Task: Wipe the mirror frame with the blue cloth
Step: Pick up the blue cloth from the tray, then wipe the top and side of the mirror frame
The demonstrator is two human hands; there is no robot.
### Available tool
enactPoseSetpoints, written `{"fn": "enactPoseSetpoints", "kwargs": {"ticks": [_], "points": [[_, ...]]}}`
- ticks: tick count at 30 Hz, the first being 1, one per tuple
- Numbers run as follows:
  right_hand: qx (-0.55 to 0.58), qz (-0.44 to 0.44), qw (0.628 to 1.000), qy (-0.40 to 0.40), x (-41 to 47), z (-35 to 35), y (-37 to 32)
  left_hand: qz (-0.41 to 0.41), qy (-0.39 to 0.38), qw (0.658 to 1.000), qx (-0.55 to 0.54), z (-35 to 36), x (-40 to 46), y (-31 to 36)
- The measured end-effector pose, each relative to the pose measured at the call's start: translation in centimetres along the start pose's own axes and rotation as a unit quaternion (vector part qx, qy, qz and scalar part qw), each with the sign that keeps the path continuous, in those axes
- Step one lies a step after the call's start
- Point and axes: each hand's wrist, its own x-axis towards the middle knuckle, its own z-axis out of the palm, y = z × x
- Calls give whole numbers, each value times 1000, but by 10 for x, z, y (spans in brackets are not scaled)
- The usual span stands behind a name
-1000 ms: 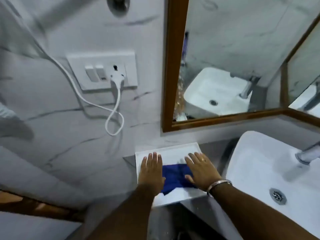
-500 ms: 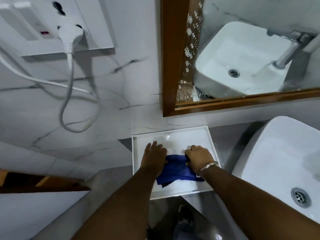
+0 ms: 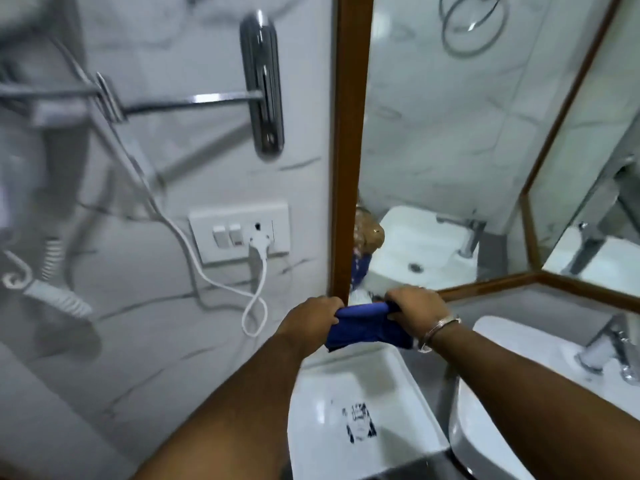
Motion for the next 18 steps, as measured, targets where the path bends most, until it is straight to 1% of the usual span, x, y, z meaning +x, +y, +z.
{"fn": "enactPoseSetpoints", "kwargs": {"ticks": [3, 5, 7, 9, 11, 13, 14, 16, 18], "points": [[-21, 36, 995, 87, 5, -90, 13, 47, 96, 993, 43, -64, 6, 34], [-29, 56, 985, 163, 6, -154, 21, 73, 173, 979, 75, -109, 11, 59], [-27, 76, 965, 248, 9, -218, 27, 96, 248, 958, 105, -156, 18, 84], [-30, 98, 938, 331, 15, -285, 34, 99, 322, 931, 142, -207, 29, 110], [-21, 115, 916, 384, 26, -338, 34, 87, 373, 909, 163, -248, 39, 129], [20, 119, 890, 440, 40, -391, 34, 75, 430, 884, 166, -294, 51, 150], [49, 113, 877, 465, 46, -414, 33, 68, 456, 871, 168, -315, 56, 159], [94, 73, 848, 516, 58, -455, 29, 54, 509, 840, 181, -357, 65, 174], [135, 19, 821, 555, 71, -492, 25, 40, 563, 797, 215, -397, 74, 186]]}}
